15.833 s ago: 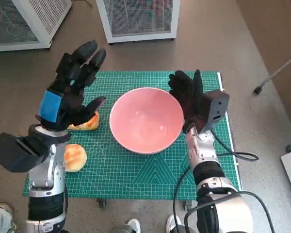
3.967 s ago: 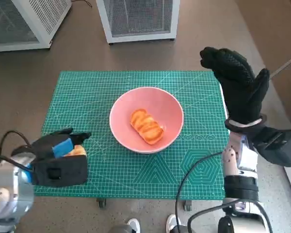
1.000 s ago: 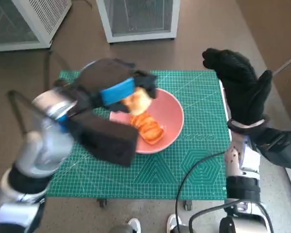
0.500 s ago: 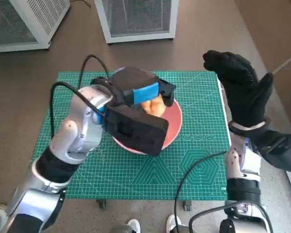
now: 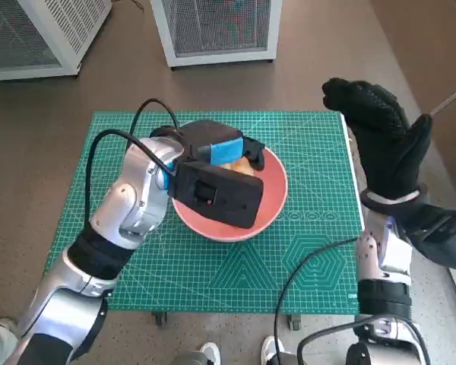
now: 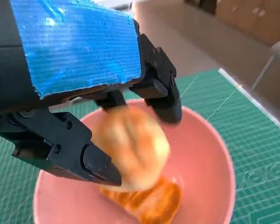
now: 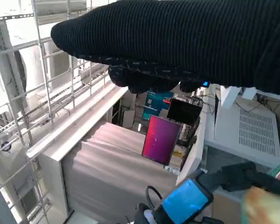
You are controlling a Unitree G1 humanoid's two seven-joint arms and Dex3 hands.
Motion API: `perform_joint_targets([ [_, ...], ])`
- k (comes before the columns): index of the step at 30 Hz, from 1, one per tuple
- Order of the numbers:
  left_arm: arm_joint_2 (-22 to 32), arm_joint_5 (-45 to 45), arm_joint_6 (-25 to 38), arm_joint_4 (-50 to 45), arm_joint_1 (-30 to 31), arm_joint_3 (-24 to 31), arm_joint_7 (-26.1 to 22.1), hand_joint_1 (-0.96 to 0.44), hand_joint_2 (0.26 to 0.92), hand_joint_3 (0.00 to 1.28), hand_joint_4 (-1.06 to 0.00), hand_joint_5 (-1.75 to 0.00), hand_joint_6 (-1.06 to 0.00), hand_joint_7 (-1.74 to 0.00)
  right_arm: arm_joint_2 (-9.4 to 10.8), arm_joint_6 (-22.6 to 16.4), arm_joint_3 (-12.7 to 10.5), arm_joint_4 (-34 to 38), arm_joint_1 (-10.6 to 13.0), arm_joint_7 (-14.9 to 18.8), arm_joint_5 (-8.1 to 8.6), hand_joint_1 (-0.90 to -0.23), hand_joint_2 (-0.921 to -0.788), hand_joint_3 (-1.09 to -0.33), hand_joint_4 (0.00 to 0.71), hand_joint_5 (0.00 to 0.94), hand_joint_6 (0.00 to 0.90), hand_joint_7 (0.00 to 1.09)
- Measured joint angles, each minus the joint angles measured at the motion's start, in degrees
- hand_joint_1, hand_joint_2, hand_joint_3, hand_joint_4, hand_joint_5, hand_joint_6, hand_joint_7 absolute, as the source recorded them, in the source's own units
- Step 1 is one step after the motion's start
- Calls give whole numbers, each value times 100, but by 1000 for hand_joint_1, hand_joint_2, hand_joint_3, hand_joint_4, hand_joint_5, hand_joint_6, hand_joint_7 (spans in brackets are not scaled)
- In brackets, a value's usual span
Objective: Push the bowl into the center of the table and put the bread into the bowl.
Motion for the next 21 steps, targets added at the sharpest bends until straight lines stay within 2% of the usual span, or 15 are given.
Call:
perform_joint_targets([
  [5, 24, -7, 159, -94, 15, 18, -139, -175, 818, 4, -173, -3, -312, -5, 1, -6, 3, 0, 1, -15, -1, -655, -921, -634, 242, 0, 275, 76],
  [10, 150, -133, 174, -588, 159, 253, -156, -179, 809, 0, -130, 0, -287, 0, 3, -5, 10, -21, 14, -44, -2, -653, -921, -633, 241, 0, 275, 74],
  [15, 237, -641, 59, -1044, 353, 836, -33, -202, 807, 2, -92, 0, -255, 0, 4, -3, 18, -59, 36, -72, -17, -649, -921, -633, 242, 1, 275, 73],
  [21, 131, -2104, -593, -1013, 527, 1948, 241, -229, 850, 21, -67, 0, -243, -4, 3, 6, 19, -81, 36, -83, -29, -651, -921, -629, 243, 1, 278, 72],
])
